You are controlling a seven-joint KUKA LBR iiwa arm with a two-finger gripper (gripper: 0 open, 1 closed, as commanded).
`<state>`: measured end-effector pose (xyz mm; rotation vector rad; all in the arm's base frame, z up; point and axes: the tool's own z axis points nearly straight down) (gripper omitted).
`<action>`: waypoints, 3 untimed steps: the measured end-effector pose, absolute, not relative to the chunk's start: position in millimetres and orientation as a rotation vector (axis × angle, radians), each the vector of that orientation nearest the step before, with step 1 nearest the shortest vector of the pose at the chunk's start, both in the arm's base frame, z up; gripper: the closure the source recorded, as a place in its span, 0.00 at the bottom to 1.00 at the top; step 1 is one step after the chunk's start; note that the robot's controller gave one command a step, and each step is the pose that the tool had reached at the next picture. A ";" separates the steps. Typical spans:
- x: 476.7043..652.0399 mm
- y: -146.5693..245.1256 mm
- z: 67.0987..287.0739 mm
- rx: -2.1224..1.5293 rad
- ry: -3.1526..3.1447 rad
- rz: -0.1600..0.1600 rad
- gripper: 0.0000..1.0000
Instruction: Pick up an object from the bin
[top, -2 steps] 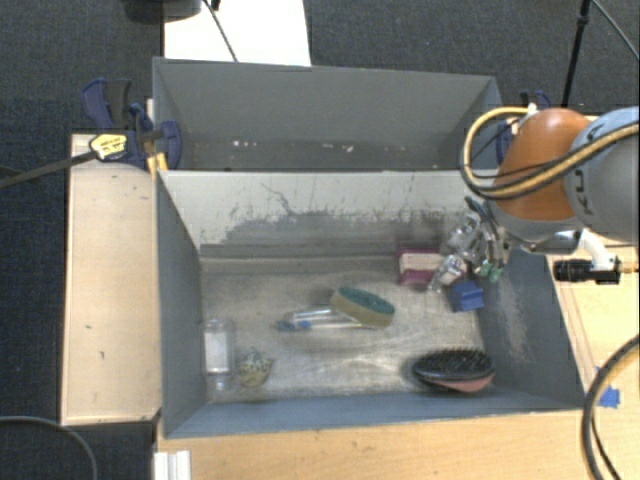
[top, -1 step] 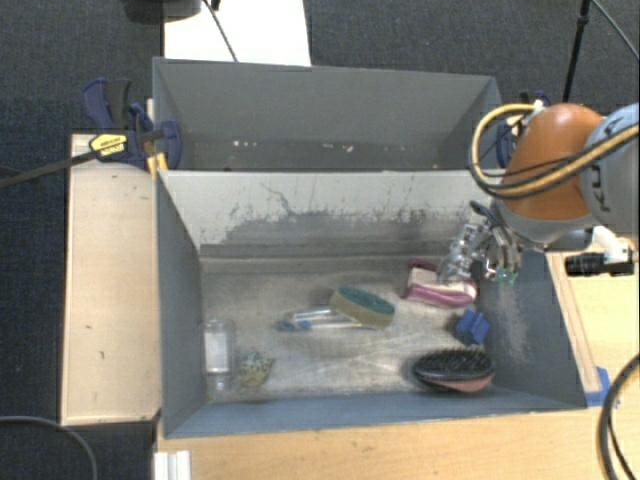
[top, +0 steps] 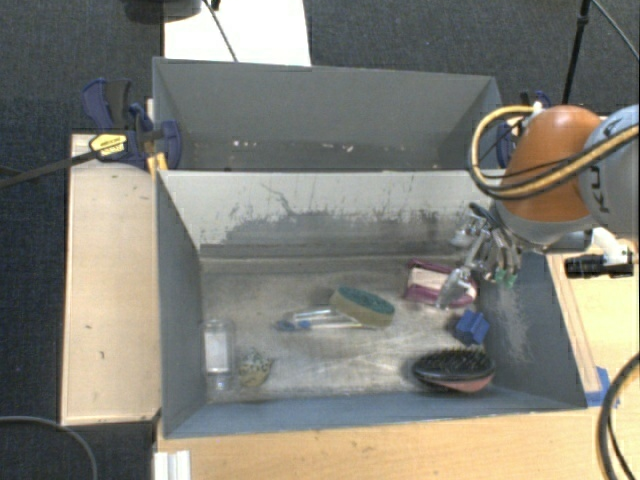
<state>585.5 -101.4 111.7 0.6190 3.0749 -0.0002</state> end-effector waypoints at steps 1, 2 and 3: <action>574.4 -96.8 73.6 0.829 3.032 0.001 0.00; 575.7 -97.3 75.3 0.826 3.029 0.001 1.00; 581.1 -89.6 216.9 0.592 3.076 0.000 1.00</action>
Offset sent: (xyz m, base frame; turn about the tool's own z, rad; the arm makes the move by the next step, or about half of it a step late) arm -0.0106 0.0042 -0.0372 0.1380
